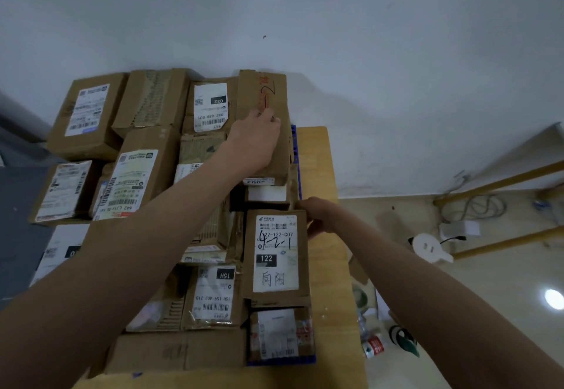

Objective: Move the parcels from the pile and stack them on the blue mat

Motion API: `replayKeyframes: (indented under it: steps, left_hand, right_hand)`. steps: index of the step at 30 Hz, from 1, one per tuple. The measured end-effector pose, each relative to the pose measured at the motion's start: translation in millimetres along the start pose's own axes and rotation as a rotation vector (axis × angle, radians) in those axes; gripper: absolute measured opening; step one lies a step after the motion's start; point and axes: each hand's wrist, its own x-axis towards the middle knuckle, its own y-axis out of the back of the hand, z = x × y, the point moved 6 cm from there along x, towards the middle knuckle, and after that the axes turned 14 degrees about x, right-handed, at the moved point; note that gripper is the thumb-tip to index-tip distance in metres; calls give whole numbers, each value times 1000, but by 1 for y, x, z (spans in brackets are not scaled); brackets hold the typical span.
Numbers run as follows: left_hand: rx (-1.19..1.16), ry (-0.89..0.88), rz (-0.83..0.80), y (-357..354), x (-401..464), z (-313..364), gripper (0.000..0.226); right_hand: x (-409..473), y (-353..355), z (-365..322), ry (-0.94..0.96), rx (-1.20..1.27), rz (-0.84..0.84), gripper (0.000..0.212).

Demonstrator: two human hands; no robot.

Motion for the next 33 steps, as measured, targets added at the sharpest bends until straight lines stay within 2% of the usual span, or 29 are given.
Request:
replayKeyframes:
  steps: [2,5,8,13,18,22,28,33]
  left_hand:
    - [-8,-6,1,-1,1,0,59]
    - [-39,-2,-15,1,7,-5,48]
    - [-71,13,-2,9,19,-11,36]
    - [-112,32,18,15,44,-17,43]
    - [-124,40,-10,5,58,-19,49]
    - [-132,54,18,0,60,-19,49]
    - [-111,66,32,0,62,-18,49]
    - [-118,71,27,0,63,-18,50]
  right_hand:
    - [1,2,-3,-1,-24,1,40]
    - [3,14,-16,16,-68,97,49]
    - [8,28,-46,154,-69,203,47]
    - [23,45,-107,392,-80,359,25]
    - [49,51,-134,433,-18,413,22]
    - [67,51,-135,358,110,361,28]
    - [75,52,-131,273,258,139,38]
    - [76,45,-127,271,223,99,38]
